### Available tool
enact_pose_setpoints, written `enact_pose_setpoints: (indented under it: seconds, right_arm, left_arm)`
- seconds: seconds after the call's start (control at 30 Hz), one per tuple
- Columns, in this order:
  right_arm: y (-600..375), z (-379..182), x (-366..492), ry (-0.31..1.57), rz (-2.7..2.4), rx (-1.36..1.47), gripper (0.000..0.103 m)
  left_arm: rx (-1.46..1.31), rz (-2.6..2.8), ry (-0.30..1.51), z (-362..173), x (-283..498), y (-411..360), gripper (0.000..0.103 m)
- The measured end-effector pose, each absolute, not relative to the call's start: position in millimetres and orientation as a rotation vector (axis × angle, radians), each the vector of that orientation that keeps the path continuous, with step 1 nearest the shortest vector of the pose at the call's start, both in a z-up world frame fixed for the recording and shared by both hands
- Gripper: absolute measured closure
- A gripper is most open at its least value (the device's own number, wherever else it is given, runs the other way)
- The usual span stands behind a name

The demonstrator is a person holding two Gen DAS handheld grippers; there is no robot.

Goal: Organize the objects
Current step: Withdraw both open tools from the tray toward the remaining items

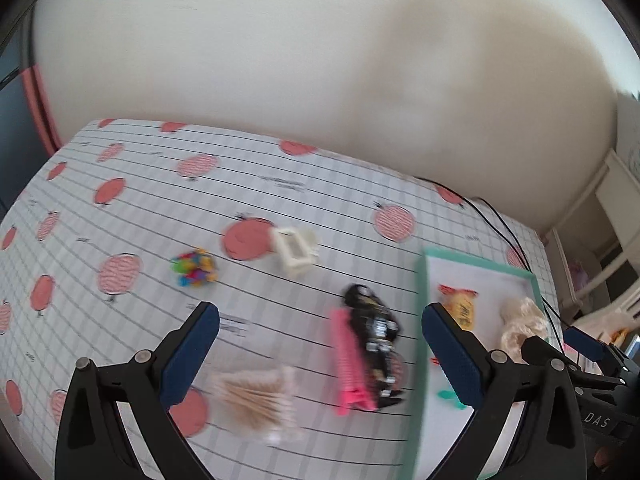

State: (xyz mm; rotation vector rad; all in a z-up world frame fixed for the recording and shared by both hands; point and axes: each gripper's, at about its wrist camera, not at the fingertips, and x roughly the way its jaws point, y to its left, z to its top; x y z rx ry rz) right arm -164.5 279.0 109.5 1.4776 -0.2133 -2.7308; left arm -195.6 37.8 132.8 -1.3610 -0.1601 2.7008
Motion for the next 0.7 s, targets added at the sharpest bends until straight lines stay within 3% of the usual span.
enact_pose_setpoints:
  seconds: [0.4,0.7]
  right_arm:
    - [189.2,106.9,-181.2,-0.131,-2.601,1.433,0.0]
    - [177.8,87.4,-190.9,-0.139,-2.57,1.471,0.005]
  left_arm:
    - [-1.379,2.84,-0.243,148.8,-193.6,-63.7,0.002]
    - [-1.432,2.826,-0.241,133.1,-198.3,-71.1,0.002]
